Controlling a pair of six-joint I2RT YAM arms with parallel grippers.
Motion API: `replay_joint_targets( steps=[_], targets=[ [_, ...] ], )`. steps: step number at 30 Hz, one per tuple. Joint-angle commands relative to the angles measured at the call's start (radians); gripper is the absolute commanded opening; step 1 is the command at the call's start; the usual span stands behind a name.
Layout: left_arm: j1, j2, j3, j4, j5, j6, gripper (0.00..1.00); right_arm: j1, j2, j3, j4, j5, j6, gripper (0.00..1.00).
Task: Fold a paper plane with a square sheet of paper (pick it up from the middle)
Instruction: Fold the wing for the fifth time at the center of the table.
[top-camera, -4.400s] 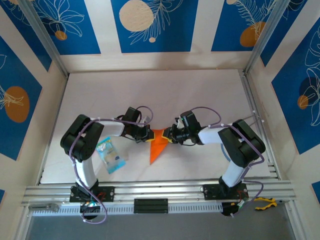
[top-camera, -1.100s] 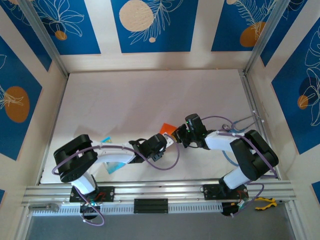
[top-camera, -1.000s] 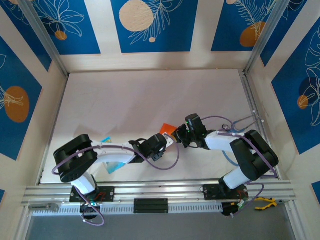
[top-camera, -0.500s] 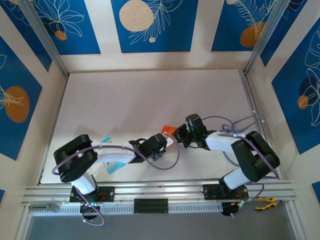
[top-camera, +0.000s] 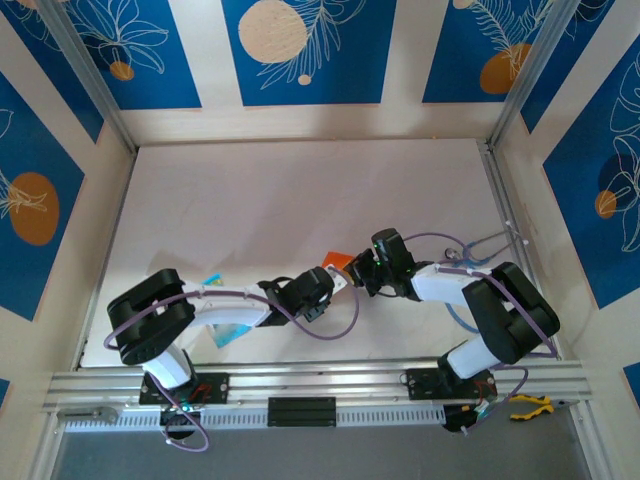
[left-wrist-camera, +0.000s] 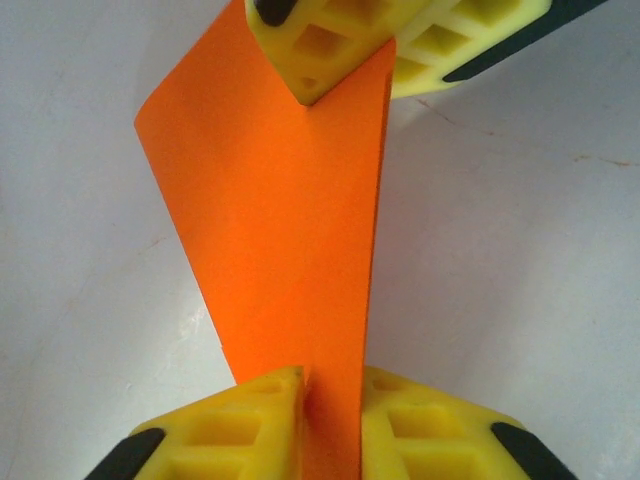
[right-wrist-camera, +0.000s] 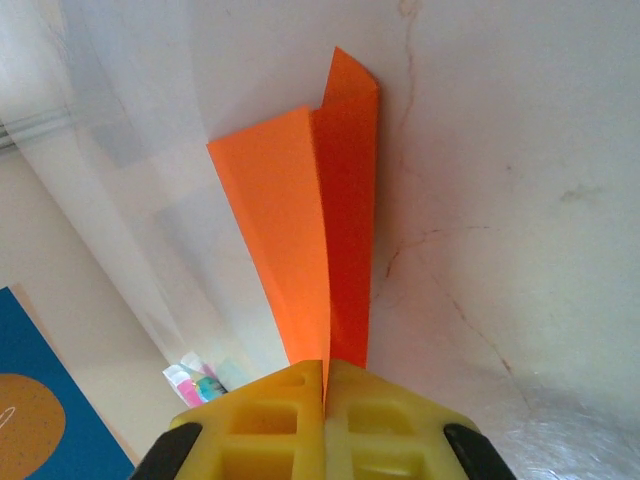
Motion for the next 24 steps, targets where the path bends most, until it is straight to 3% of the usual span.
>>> replay_joint_targets(
  steps=[1, 8, 15, 24],
  targets=[
    [-0.012, 0.008, 0.024, -0.020, -0.012, -0.003, 0.17, -0.005, -0.030, -0.013, 0.009, -0.009, -0.003, 0.03],
    [-0.010, 0.022, 0.045, -0.045, 0.017, -0.033, 0.16, -0.002, -0.058, 0.005, -0.058, -0.002, -0.061, 0.09],
    [-0.010, 0.014, 0.052, -0.031, 0.055, -0.045, 0.27, -0.005, -0.067, -0.007, -0.069, -0.004, -0.074, 0.02],
    [-0.010, 0.005, 0.045, -0.018, 0.058, -0.032, 0.26, -0.004, -0.047, -0.001, -0.042, -0.015, -0.064, 0.02]
  ],
)
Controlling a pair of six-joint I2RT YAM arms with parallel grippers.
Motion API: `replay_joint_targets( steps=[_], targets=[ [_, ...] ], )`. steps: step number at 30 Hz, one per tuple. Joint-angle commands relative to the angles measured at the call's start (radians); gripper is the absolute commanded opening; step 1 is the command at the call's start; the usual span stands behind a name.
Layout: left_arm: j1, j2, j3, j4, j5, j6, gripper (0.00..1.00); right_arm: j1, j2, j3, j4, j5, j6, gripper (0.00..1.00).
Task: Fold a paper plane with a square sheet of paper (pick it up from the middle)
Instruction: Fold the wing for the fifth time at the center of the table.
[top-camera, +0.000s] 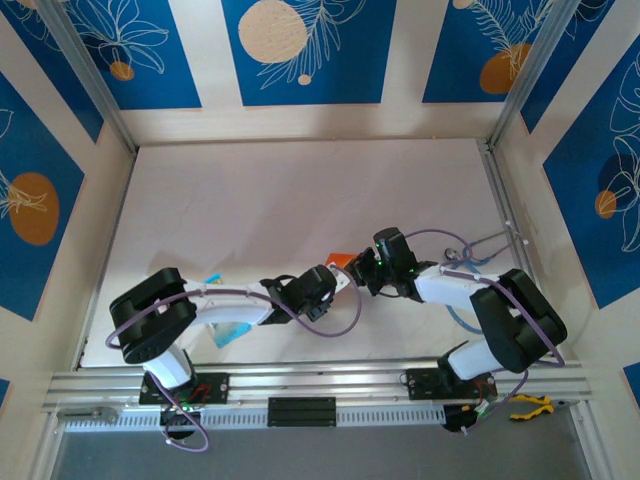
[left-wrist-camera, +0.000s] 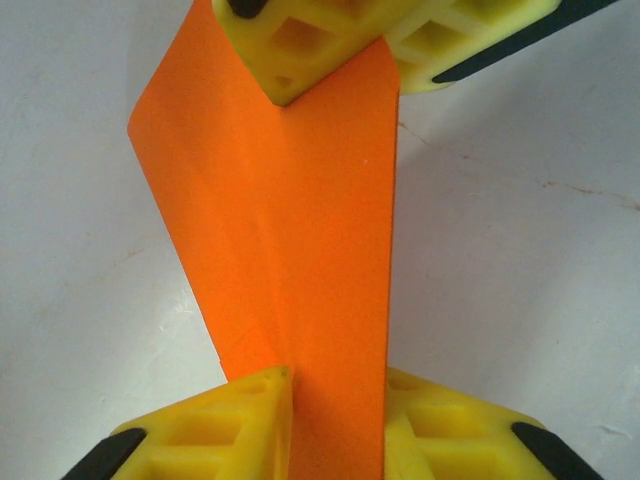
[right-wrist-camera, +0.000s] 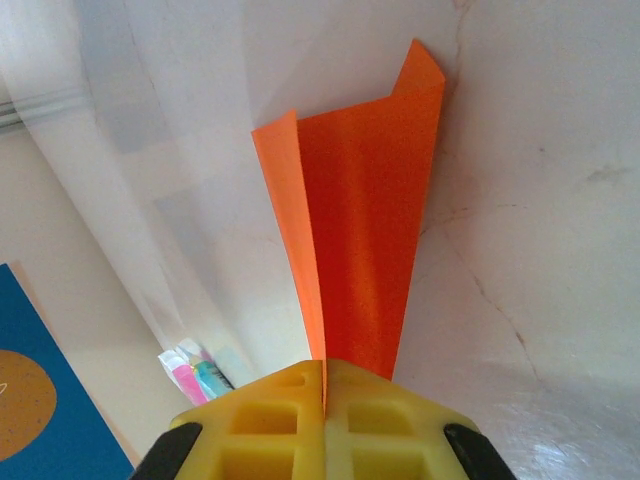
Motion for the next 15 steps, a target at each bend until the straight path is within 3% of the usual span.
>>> replay_joint_targets(
  steps=[1, 15],
  targets=[
    [-0.012, -0.011, 0.013, 0.007, 0.024, 0.003, 0.26, -0.004, 0.007, -0.001, -0.004, -0.015, -0.007, 0.02],
    [-0.011, -0.026, -0.003, 0.019, 0.021, 0.002, 0.28, -0.004, 0.012, -0.005, -0.008, -0.009, -0.004, 0.02]
  ],
)
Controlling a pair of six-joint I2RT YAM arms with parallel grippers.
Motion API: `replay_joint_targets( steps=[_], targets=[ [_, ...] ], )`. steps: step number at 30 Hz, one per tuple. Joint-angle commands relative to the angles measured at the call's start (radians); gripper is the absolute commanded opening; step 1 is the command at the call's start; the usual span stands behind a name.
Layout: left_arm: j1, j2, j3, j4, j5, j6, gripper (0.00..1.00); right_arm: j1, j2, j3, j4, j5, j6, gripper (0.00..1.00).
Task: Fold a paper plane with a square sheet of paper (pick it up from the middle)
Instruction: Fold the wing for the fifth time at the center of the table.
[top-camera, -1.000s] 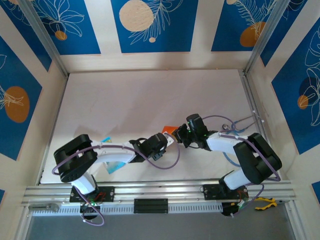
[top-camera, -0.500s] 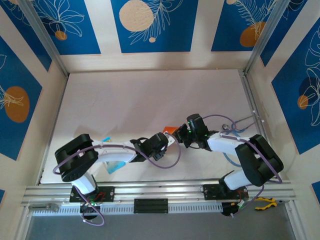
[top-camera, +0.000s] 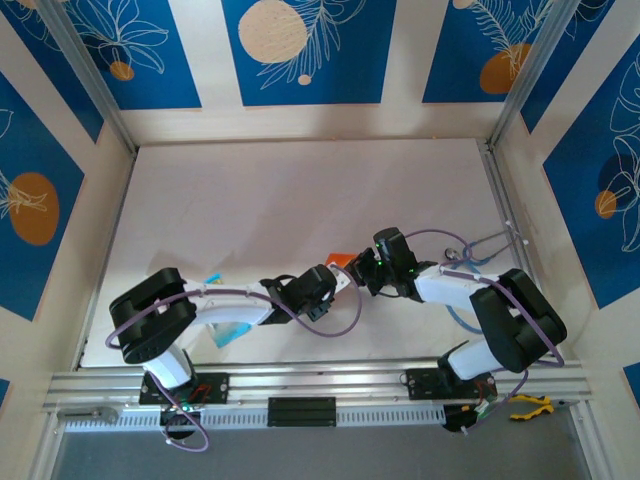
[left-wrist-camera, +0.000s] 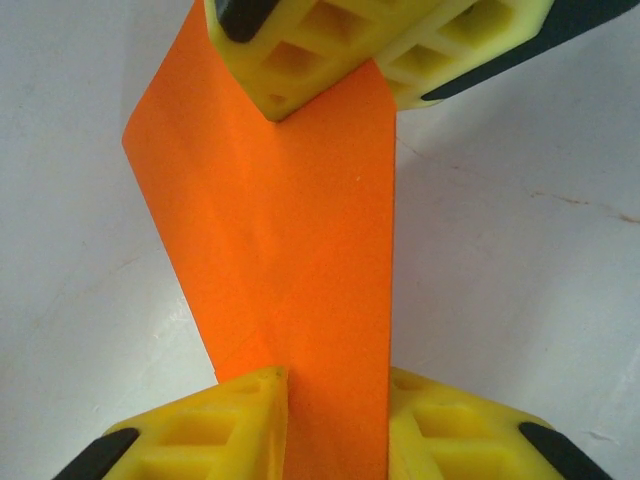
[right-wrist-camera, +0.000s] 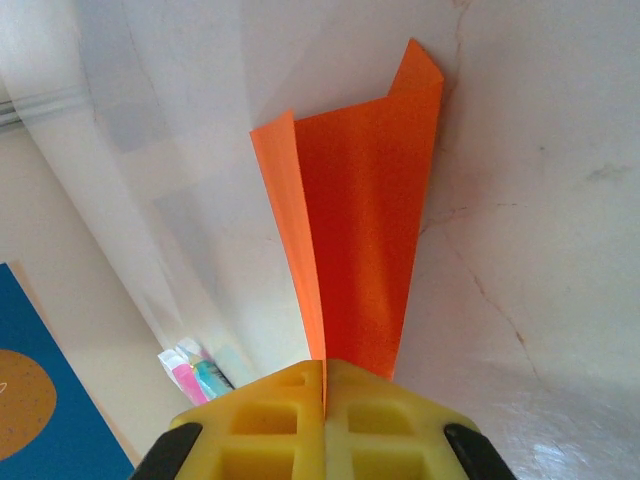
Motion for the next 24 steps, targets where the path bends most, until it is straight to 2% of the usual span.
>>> replay_joint_targets(
  steps=[1, 18, 24],
  targets=[
    [-0.011, -0.028, -0.004, 0.008, 0.010, 0.003, 0.28, -0.004, 0.012, -0.005, -0.009, -0.007, -0.003, 0.01],
    [-0.012, -0.030, 0.005, -0.078, 0.017, -0.001, 0.29, -0.007, 0.017, -0.001, -0.009, -0.003, -0.001, 0.02],
    [-0.012, -0.035, 0.008, -0.065, 0.031, 0.001, 0.22, -0.007, 0.018, 0.000, -0.012, -0.007, -0.004, 0.02]
  ],
)
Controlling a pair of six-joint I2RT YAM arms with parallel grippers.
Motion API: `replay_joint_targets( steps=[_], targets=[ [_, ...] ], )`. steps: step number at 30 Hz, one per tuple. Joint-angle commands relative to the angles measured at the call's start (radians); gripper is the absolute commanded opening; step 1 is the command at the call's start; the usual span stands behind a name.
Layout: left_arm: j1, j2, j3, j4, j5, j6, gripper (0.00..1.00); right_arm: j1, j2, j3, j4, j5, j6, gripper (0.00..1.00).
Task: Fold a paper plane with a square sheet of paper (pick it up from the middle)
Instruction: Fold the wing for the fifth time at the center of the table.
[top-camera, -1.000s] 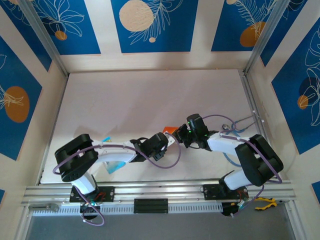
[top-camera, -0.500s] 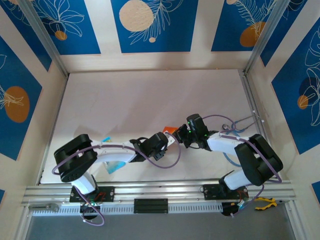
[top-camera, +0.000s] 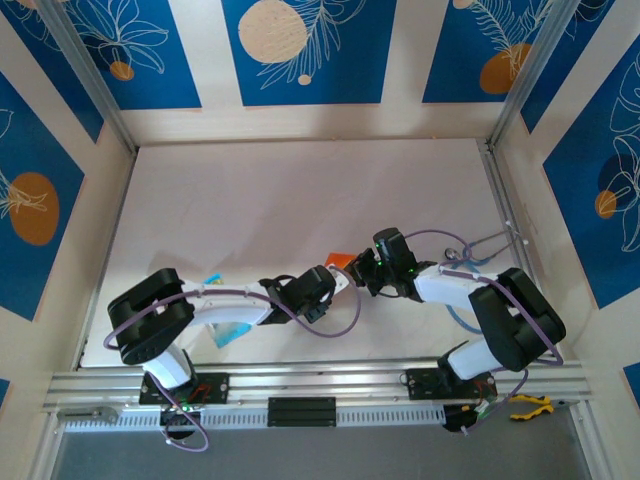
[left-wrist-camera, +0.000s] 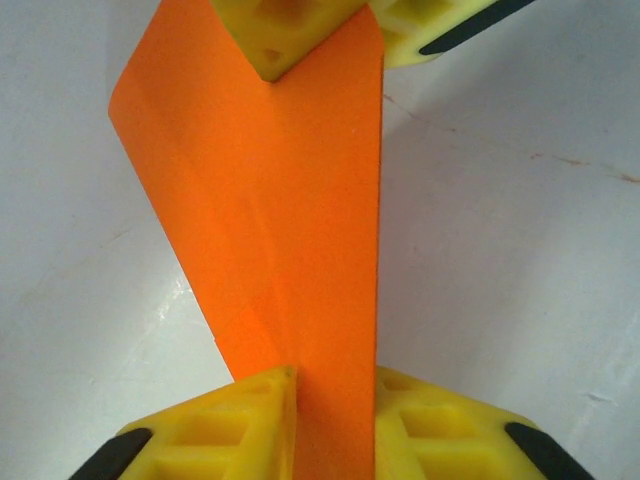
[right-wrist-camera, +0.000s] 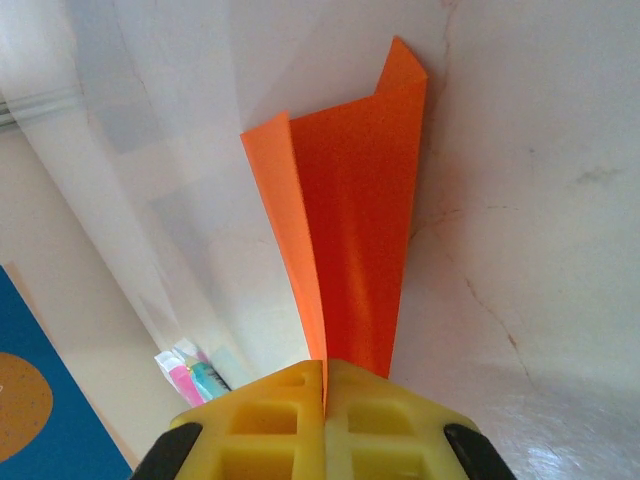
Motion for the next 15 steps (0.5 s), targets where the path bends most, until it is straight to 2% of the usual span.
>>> replay_joint_targets(
  steps=[1, 8, 12, 15],
  targets=[
    [-0.011, -0.024, 0.012, -0.016, 0.025, 0.001, 0.21, -0.006, 0.010, 0.000, -0.013, -0.006, -0.004, 0.02],
    [-0.010, -0.017, 0.028, -0.028, 0.037, -0.010, 0.15, -0.003, -0.003, -0.004, -0.030, -0.004, -0.015, 0.04],
    [-0.002, -0.016, 0.021, -0.021, 0.058, -0.040, 0.15, -0.005, -0.053, 0.024, -0.118, 0.013, -0.073, 0.18],
    [0.011, -0.014, 0.021, -0.020, 0.099, -0.059, 0.15, -0.009, -0.116, 0.051, -0.246, 0.059, -0.125, 0.33]
  ],
)
